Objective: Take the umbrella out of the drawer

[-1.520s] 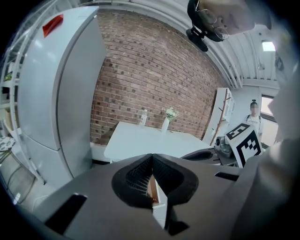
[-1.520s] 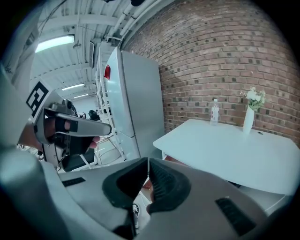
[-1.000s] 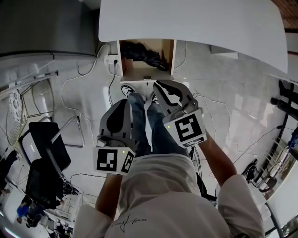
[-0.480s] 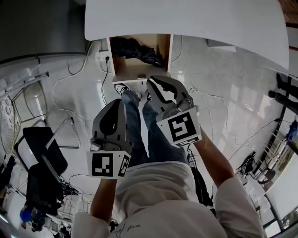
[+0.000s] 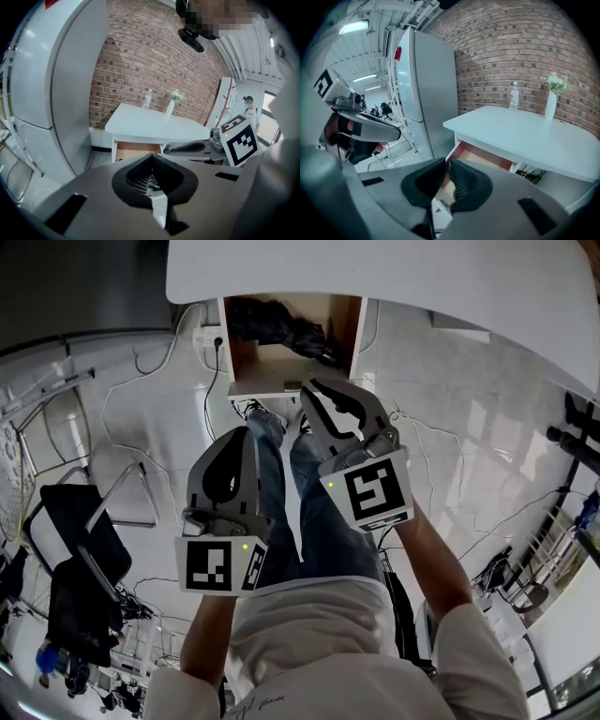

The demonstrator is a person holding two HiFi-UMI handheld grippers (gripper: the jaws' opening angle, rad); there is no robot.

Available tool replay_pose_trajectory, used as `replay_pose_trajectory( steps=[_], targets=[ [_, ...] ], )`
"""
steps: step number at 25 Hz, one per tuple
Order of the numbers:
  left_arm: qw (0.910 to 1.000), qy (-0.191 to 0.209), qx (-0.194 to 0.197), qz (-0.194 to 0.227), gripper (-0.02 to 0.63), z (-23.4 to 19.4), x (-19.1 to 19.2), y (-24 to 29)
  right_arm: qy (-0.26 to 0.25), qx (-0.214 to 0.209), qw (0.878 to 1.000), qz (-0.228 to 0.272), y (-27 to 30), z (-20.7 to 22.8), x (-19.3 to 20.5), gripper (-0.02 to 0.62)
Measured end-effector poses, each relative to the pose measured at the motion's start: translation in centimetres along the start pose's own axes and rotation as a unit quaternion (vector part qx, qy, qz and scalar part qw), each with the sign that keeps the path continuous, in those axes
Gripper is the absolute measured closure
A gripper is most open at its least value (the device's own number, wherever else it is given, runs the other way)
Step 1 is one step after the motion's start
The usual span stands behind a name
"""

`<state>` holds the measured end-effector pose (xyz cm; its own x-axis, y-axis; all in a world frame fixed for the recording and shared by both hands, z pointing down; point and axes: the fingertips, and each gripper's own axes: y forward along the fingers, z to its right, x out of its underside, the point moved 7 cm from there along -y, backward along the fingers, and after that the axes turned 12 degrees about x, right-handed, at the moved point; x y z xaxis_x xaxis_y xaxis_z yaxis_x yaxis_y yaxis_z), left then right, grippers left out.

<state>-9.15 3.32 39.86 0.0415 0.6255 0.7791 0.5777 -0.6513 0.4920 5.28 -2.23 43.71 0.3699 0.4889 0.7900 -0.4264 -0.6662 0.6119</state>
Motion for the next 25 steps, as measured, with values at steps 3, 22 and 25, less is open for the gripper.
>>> replay_pose_trajectory(
  steps=[3,22,25],
  targets=[
    [1.0000,-0.002,-0.002,-0.002,0.589,-0.6,0.3,0.4,0.001,0.002,1.000,-0.006,0.9,0.0,0.8,0.548],
    [0.9997,-0.021,0.008,-0.012,0.589,-3.4,3.1,3.2,0.009,-0.001,0.996,-0.088,8.7,0.1,7.0,0.482],
    [0.9996,-0.022,0.007,-0.019,0.589,-3.9,3.4,3.4,-0.006,0.001,0.995,-0.102,10.4,0.2,7.9,0.463]
  ],
)
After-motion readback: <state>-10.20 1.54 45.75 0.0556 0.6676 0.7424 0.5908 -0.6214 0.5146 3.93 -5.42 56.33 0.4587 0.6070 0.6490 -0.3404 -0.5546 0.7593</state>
